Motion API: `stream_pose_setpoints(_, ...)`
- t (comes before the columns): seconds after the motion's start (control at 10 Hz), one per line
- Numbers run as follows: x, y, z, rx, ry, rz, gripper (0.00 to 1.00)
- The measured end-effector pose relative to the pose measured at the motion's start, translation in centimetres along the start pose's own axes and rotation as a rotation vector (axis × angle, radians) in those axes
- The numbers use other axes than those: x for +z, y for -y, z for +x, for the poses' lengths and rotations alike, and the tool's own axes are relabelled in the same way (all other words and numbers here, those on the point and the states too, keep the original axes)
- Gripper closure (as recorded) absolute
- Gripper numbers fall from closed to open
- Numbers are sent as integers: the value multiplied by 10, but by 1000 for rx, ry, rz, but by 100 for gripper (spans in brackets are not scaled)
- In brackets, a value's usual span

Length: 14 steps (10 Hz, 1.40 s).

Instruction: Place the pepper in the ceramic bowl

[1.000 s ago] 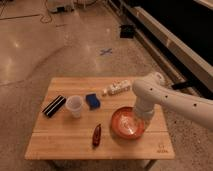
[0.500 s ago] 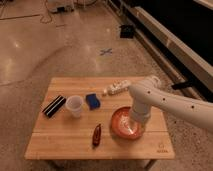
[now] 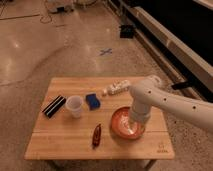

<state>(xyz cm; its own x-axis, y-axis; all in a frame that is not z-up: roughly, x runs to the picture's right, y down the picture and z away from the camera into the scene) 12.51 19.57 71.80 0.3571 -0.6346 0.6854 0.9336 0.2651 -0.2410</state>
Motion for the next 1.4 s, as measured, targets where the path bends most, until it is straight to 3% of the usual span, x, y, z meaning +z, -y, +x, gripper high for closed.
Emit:
stream_pose_setpoints(0.4, 9, 1, -3, 2, 22, 1, 59)
stream_pose_setpoints(0.8, 26, 31, -19, -3, 22, 15, 59)
stream_pose_setpoints(1.1, 23, 21, -25, 25, 29, 21, 59)
stream_pose_setpoints(1.4, 31, 53, -35, 8, 22, 25, 59)
